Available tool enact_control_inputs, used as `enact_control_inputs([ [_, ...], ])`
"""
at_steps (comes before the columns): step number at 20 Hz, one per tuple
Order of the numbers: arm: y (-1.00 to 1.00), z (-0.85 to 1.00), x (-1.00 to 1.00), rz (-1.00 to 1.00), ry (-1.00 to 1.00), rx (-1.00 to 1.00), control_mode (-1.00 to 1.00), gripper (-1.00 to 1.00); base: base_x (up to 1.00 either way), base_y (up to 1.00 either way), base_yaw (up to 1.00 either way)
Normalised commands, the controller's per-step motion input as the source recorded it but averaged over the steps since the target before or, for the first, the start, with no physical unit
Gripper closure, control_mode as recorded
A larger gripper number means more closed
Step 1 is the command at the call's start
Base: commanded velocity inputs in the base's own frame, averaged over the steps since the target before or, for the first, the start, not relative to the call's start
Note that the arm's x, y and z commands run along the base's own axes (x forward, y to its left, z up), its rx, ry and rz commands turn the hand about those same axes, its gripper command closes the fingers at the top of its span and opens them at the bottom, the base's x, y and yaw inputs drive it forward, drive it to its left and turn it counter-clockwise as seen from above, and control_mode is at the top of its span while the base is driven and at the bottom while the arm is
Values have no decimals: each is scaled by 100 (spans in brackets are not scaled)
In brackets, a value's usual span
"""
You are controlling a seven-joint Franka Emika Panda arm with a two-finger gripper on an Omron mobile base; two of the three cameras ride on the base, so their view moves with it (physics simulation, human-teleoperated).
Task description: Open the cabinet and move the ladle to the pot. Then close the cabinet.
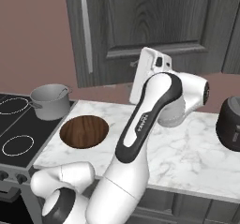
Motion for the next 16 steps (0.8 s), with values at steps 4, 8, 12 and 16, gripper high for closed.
enact_control_inputs([
  [4,17,7,100,-2,6,0,-100,-100,0,0,0],
  [8,13,0,100,-3,2,0,-100,-100,0,0,0],
  [12,9,0,100,-3,3,0,-100,-100,0,0,0],
  [16,10,0,99,-2,2,0,-100,-100,0,0,0],
])
